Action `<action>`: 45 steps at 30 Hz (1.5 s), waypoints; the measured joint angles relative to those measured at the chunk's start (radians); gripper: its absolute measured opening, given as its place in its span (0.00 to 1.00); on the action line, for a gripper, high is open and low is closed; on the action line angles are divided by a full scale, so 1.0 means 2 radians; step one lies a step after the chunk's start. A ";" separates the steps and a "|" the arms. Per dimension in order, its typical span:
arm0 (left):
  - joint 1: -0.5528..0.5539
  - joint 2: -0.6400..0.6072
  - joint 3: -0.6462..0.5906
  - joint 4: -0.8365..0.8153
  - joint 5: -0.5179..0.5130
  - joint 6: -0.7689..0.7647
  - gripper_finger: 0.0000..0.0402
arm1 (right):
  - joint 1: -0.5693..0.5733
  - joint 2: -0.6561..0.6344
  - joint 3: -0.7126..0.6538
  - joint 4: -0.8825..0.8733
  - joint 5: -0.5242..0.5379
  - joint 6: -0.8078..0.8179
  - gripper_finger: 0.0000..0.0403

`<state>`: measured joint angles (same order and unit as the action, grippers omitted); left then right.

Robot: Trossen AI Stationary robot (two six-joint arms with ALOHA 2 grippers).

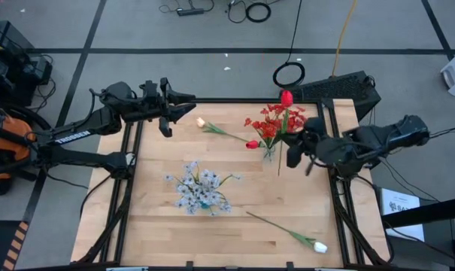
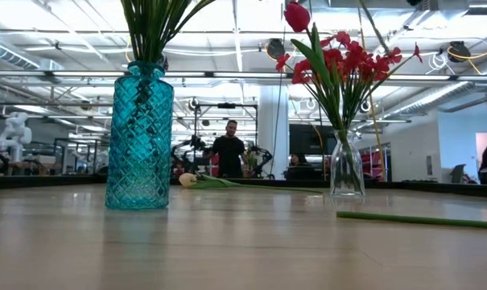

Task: Sort flowers into vase by color
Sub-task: Put the red flower into the transparent flower vase

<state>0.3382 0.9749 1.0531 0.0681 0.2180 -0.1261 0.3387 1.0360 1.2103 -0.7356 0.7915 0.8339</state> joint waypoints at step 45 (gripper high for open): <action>0.000 0.000 0.000 0.000 -0.026 -0.012 0.36 | -0.112 -0.146 -0.500 0.602 -0.072 -0.303 0.09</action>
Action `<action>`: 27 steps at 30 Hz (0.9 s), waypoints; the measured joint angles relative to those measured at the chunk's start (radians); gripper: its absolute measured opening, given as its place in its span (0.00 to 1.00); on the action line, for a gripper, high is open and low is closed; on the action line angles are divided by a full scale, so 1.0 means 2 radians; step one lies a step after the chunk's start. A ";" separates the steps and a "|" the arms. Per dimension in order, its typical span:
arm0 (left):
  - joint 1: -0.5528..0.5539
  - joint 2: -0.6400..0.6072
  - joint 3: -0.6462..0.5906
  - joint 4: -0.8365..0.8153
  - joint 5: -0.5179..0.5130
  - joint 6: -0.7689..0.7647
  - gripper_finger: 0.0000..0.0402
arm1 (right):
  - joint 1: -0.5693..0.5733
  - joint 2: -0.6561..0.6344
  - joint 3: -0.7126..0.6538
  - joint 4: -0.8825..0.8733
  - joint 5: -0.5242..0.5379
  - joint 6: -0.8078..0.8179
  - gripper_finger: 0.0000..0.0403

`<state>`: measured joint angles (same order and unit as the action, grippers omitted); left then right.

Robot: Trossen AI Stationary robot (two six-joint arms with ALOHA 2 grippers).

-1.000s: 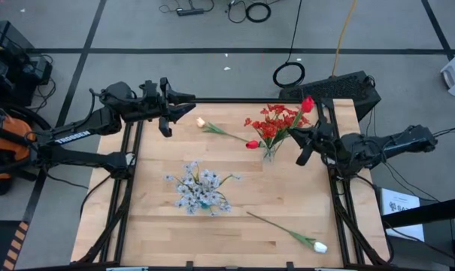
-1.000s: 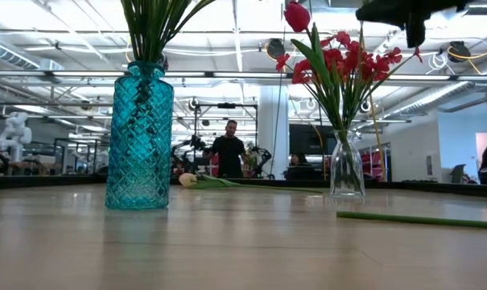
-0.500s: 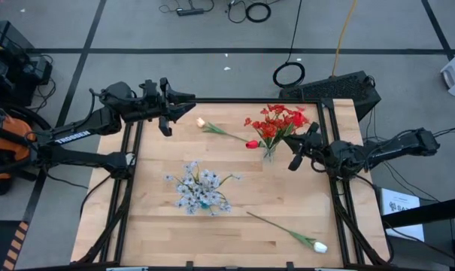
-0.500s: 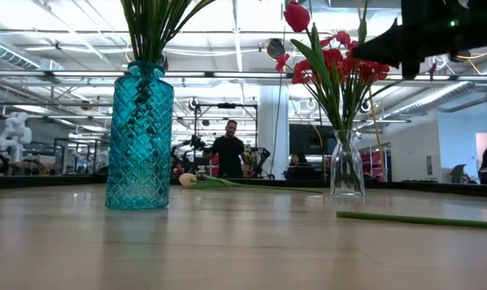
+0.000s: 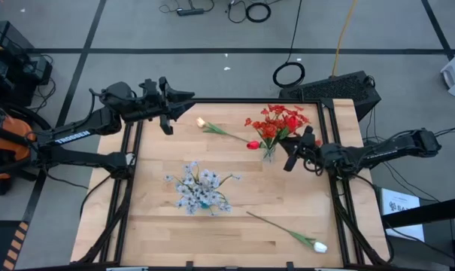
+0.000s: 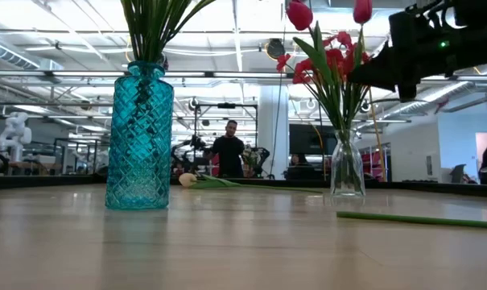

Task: Sort flowers into vase by color
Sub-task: Put the red flower into the transparent flower vase

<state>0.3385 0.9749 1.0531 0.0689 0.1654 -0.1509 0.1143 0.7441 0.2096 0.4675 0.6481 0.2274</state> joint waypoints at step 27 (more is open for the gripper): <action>0.000 0.000 0.000 -0.072 0.000 -0.001 0.36 | -0.001 0.007 0.392 -0.667 -0.158 0.178 0.55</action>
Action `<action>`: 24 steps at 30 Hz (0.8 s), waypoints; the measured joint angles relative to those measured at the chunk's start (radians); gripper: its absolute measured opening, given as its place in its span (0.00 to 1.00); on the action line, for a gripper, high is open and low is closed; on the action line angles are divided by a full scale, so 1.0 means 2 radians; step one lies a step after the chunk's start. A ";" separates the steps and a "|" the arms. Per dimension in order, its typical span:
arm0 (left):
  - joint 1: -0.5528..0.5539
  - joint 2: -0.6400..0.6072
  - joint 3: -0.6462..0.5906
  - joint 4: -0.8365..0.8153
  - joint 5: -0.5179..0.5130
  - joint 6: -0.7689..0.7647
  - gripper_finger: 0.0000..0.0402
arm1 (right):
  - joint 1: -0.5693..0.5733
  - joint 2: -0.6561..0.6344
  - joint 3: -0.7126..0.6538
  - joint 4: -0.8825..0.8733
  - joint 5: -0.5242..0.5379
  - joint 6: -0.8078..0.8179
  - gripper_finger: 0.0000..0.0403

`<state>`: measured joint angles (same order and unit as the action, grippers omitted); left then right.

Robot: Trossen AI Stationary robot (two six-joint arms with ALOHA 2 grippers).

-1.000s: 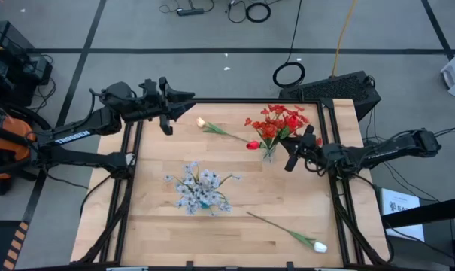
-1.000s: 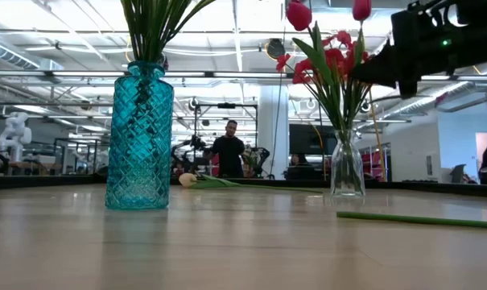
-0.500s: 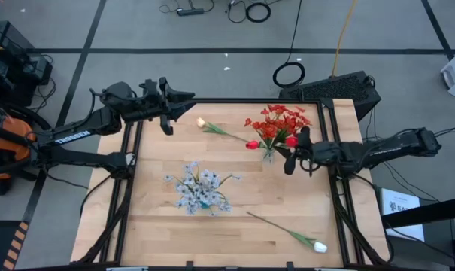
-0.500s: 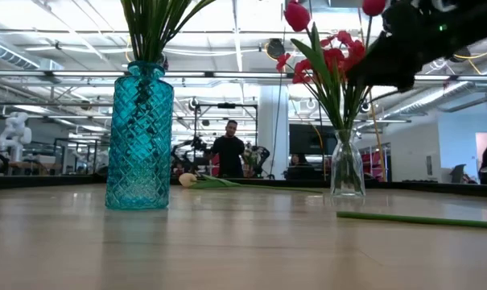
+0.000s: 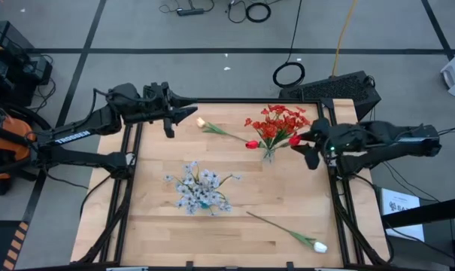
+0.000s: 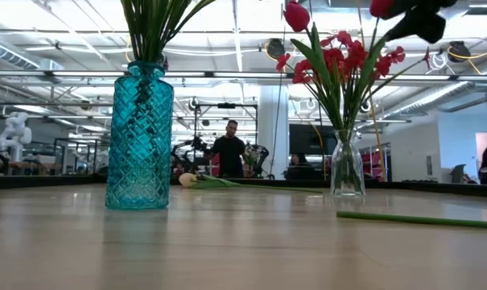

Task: Sort flowers into vase by color
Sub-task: Put the red flower into the transparent flower vase, then put the white flower into the flower vase

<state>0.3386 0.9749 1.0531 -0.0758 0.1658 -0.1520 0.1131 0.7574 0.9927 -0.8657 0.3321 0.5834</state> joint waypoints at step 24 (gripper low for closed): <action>0.000 0.000 0.000 -0.122 -0.089 -0.040 0.36 | 0.000 -0.004 0.088 -0.218 -0.093 0.234 0.55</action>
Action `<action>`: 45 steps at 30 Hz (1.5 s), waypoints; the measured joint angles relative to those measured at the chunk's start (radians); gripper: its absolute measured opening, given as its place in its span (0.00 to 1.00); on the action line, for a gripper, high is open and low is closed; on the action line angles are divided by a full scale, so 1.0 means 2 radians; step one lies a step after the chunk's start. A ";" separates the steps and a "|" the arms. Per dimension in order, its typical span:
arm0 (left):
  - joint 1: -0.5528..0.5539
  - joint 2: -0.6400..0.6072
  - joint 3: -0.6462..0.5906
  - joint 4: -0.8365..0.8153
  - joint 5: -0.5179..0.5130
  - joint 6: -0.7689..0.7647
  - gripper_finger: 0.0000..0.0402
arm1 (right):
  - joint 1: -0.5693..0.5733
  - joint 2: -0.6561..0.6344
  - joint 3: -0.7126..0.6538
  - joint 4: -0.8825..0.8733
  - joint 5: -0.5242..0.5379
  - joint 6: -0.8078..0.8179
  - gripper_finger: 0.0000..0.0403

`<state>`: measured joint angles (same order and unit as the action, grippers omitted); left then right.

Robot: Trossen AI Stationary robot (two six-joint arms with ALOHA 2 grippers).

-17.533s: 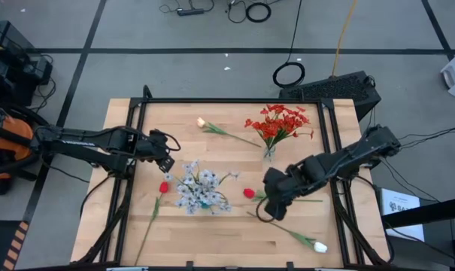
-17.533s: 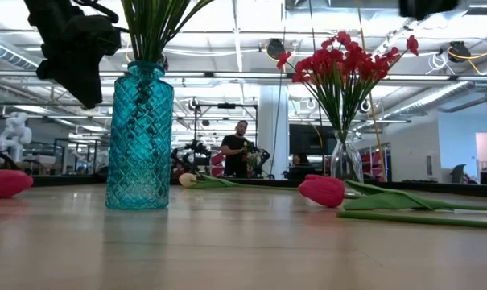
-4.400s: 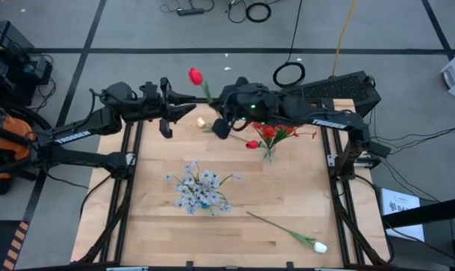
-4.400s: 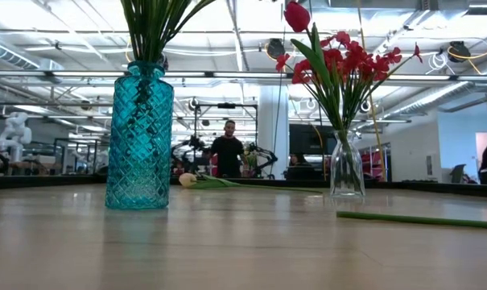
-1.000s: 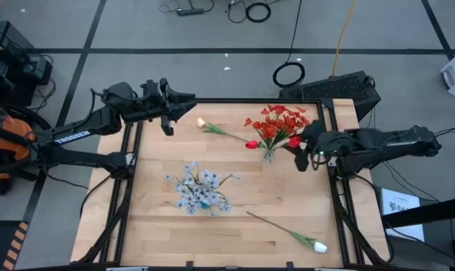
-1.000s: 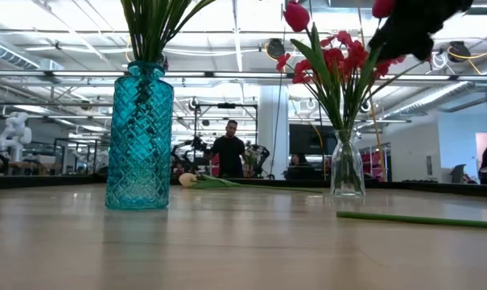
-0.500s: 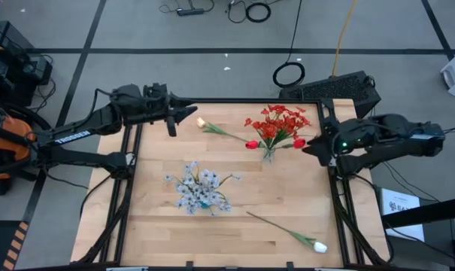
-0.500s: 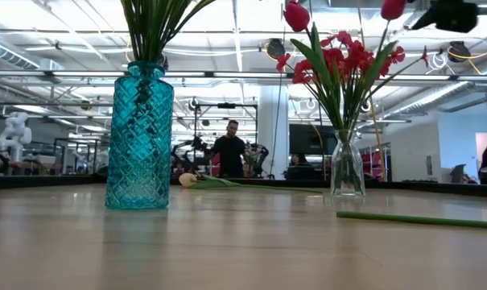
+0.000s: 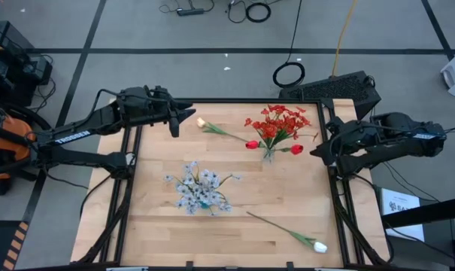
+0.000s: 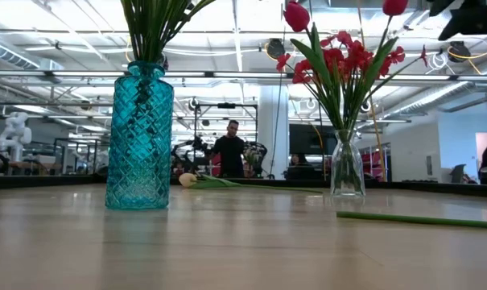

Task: Sort flowers into vase by color
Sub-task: Put the white flower into the flower vase

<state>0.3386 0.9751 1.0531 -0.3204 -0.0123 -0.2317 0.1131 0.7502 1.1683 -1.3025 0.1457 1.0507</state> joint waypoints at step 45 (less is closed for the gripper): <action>0.000 0.047 0.000 -0.042 0.000 0.001 0.36 | 0.166 0.181 -0.231 0.258 -0.226 0.186 0.55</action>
<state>0.3384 1.0683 1.0528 -0.4039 -0.0128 -0.2301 0.4456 1.1123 0.7071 -0.7862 -0.3067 1.4232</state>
